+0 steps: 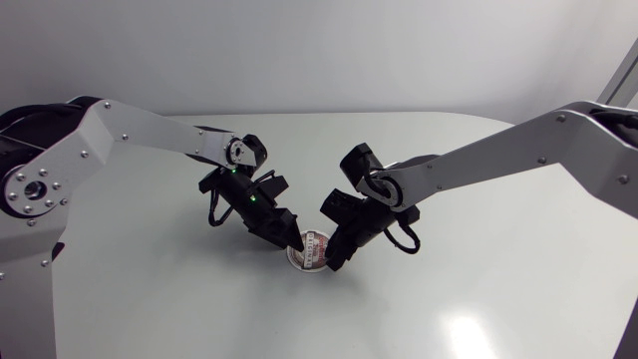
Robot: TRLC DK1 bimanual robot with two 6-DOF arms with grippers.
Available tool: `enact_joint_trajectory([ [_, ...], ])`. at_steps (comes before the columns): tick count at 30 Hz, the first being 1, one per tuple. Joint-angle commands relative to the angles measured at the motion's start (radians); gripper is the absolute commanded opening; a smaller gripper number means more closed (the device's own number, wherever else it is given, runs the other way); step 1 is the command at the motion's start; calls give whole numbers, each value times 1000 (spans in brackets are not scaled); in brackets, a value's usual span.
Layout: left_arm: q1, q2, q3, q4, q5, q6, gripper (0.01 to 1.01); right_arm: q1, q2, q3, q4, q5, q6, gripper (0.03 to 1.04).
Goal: Turn the coaster over.
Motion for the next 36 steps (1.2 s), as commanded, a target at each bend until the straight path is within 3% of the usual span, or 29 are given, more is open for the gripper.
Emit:
enact_joint_trajectory([
  [1, -20, 67, -7, -6, -14, -54, 784, 13, 34, -40, -20, 4, 6, 46],
  [9, -29, 80, 47, 10, 60, -159, 784, 15, 25, -52, -17, -3, 6, 46],
  [21, -32, 82, 38, 73, 180, -192, 777, 21, 48, -52, -11, -9, 6, 46],
  [28, -33, 85, 30, 109, 220, -215, 584, 19, 54, -49, -10, -10, 4, 46],
  [34, -32, 100, 24, 119, 223, -222, 200, 18, 52, -46, -11, -10, 4, 46],
  [36, -32, 105, 24, 119, 223, -222, 154, 18, 52, -46, -11, -10, 6, 46],
])
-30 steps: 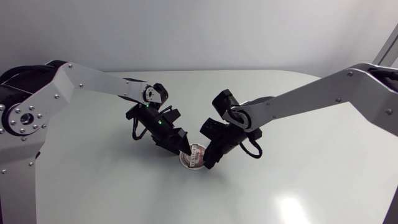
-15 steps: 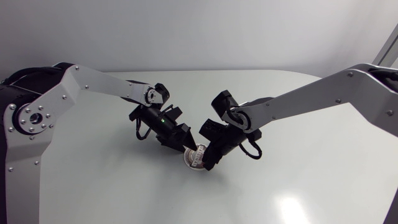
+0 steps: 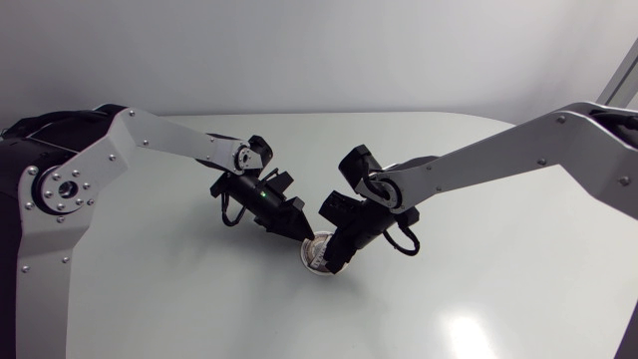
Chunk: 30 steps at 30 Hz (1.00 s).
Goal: Turn the coaster over.
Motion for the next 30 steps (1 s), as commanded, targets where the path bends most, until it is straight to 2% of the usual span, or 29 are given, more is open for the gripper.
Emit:
enact_joint_trajectory([
  [1, -25, 33, -22, -14, 53, -26, 154, 9, 55, -39, -10, 8, 6, 46],
  [6, -36, 38, -33, -14, 58, -15, 139, 11, 58, -35, -13, 8, 7, 46],
  [12, -37, 34, -50, -5, 81, -7, 25, 5, 49, -43, -10, 8, 7, 46],
  [21, -59, 10, -71, -2, 108, 25, 18, 3, 34, -54, -10, 5, 7, 46],
  [26, -57, -10, -81, -11, 113, 43, 18, -14, -37, -58, -15, 2, 13, 49],
  [27, -57, -16, -85, -14, 113, 45, 18, -25, -57, -57, -18, -1, 13, 79],
  [28, -57, -27, -91, -14, 115, 48, 18, -34, -80, -57, -24, -1, 15, 211],
  [30, -53, -48, -102, -14, 115, 53, 18, -51, -132, -60, -41, -1, 13, 626],
])
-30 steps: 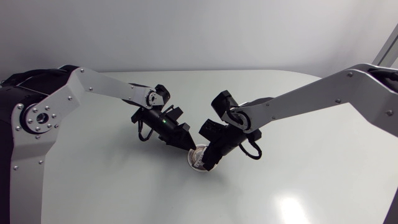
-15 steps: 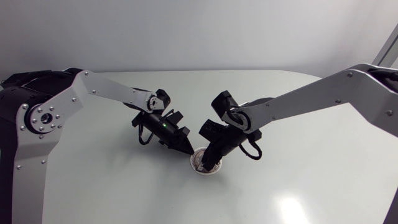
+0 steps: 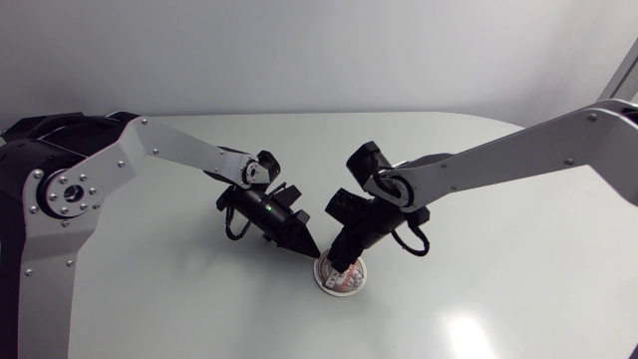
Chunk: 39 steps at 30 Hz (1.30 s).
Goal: Turn the coaster over.
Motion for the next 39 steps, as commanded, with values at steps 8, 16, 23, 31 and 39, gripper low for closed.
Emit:
enact_joint_trajectory([
  [8, 24, -159, -48, -44, 18, 72, 18, -119, -214, -1, -98, -18, -15, 1008],
  [16, 65, -406, -71, -52, -206, 183, 18, -158, -271, -81, -112, -23, -56, 1008],
  [23, 44, -584, -188, 66, -594, 353, 18, -156, -311, -165, -64, 6, -78, 1008],
  [31, -147, -624, -487, 534, -989, 516, 21, -122, -341, -233, -15, 92, -99, 1007],
  [39, -361, -567, -780, 1070, -1243, 755, 23, -133, -381, -279, -15, 103, -125, 1008],
])
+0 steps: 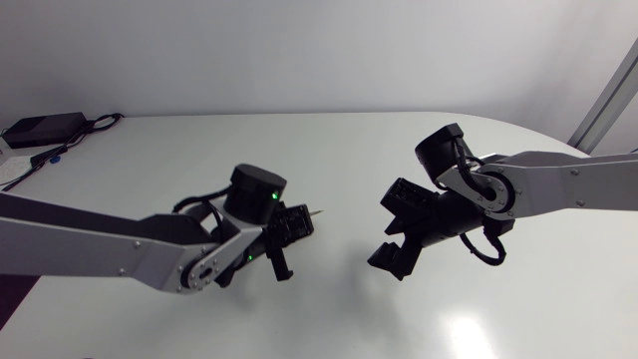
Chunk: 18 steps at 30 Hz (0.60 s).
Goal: Turn the coaster over.
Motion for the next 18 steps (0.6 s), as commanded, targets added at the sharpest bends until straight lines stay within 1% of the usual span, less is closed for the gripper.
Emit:
enact_joint_trajectory([
  [1, -44, 64, -70, 69, -45, 96, 23, -4, -16, -33, 8, 3, -32, 1008],
  [4, -64, 104, -95, 73, -49, 119, 25, -5, -16, -42, 8, 3, -35, 1007],
  [5, -64, 104, -104, 73, -48, 119, 36, -4, -18, -44, 9, 4, -35, 1007],
  [6, -64, 101, -112, 74, -48, 125, 79, -4, -18, -44, 11, 4, -35, 1007],
  [7, -64, 92, -116, 76, -48, 133, 169, -4, -18, -45, 14, 4, -35, 1008],
  [9, -56, 63, -119, 76, -45, 130, 384, 1, -15, -45, 22, 9, -32, 1007],
  [11, -44, 26, -113, 60, -8, 120, 590, 10, -9, -47, 31, 17, -29, 1008],
  [12, -24, 7, -96, 25, 23, 99, 679, 18, -5, -44, 34, 17, -24, 1008],
  [13, -3, -13, -67, -36, 61, 64, 764, 24, -2, -42, 35, 17, -21, 1007],
  [14, 17, -28, -46, -81, 101, 35, 830, 29, -1, -42, 37, 21, -18, 1008],
  [15, 44, -48, -14, -138, 153, -10, 874, 36, 1, -39, 37, 24, -13, 1007],
  [16, 83, -69, 32, -214, 227, -68, 931, 41, 4, -38, 43, 24, -7, 1007],
  [17, 123, -83, 79, -288, 297, -122, 970, 49, 8, -35, 51, 30, -1, 1008],
  [18, 166, -91, 126, -348, 359, -174, 977, 58, 16, -29, 55, 37, 7, 1007],
])
